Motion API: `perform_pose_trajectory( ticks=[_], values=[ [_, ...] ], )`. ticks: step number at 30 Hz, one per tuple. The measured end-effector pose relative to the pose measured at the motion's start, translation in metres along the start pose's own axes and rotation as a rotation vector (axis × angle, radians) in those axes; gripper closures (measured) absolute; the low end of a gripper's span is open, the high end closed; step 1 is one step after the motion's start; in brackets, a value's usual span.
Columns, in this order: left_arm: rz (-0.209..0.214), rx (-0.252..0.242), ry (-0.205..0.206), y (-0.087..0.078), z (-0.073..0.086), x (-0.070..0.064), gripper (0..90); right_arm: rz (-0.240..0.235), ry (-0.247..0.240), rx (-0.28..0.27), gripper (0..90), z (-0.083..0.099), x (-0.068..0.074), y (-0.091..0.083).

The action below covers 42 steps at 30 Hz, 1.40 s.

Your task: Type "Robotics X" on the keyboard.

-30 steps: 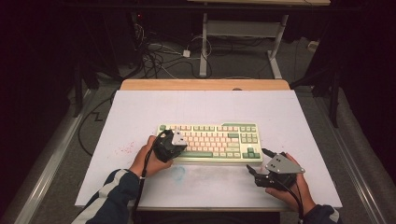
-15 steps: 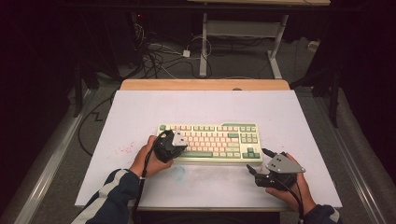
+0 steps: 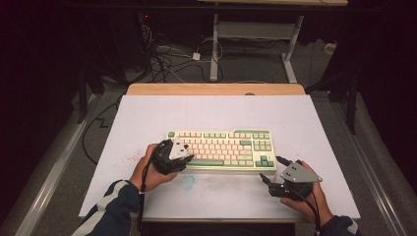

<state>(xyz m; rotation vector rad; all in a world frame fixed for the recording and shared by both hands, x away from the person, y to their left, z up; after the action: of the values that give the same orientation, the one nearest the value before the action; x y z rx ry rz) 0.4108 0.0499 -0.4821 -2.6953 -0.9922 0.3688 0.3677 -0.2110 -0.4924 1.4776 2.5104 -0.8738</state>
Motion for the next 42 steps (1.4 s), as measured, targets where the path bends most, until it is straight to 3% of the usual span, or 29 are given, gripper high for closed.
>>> perform_pose_trajectory(
  ticks=[2, 6, 10, 17, 28, 34, 39, 42],
  values=[
    [-0.018, -0.026, 0.019, -0.005, 0.002, 0.002, 43.5, 0.001, -0.001, 0.000, 23.8, 0.000, 0.000, 0.000],
    [-0.046, -0.074, 0.019, -0.014, 0.003, 0.008, 29.4, 0.005, 0.004, 0.004, 23.8, 0.001, -0.001, 0.001],
    [-0.055, -0.090, -0.006, -0.022, 0.007, 0.012, 22.9, 0.007, 0.011, 0.006, 23.9, 0.000, -0.001, 0.001],
    [-0.066, -0.092, -0.021, -0.036, 0.018, 0.017, 20.3, 0.008, 0.014, 0.007, 23.8, 0.000, -0.002, 0.002],
    [-0.119, -0.057, -0.060, -0.056, 0.034, 0.034, 21.6, 0.011, 0.014, 0.010, 23.8, 0.000, -0.002, 0.002],
    [-0.128, -0.053, -0.090, -0.065, 0.036, 0.040, 34.3, 0.012, 0.013, 0.013, 23.9, 0.001, -0.001, 0.002],
    [-0.126, -0.066, -0.160, -0.070, 0.029, 0.047, 61.5, 0.011, 0.012, 0.013, 23.8, 0.001, -0.002, 0.002],
    [-0.110, -0.058, -0.175, -0.071, 0.027, 0.048, 77.4, 0.011, 0.013, 0.014, 23.9, 0.001, -0.002, 0.002]
  ],
)
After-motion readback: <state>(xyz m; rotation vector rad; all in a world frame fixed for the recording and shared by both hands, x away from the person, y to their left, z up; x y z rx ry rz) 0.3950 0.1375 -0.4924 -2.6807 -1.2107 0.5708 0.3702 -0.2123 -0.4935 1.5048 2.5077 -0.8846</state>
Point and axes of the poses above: each handheld gripper's, and its own axes: y roughly forward along the jaws, z roughly out of its underside, x roughly to its left, the point moved 8 cm from there along y, roughly forward along the jaws, and after that the axes turned 8 degrees about z, right-handed, at the moved point
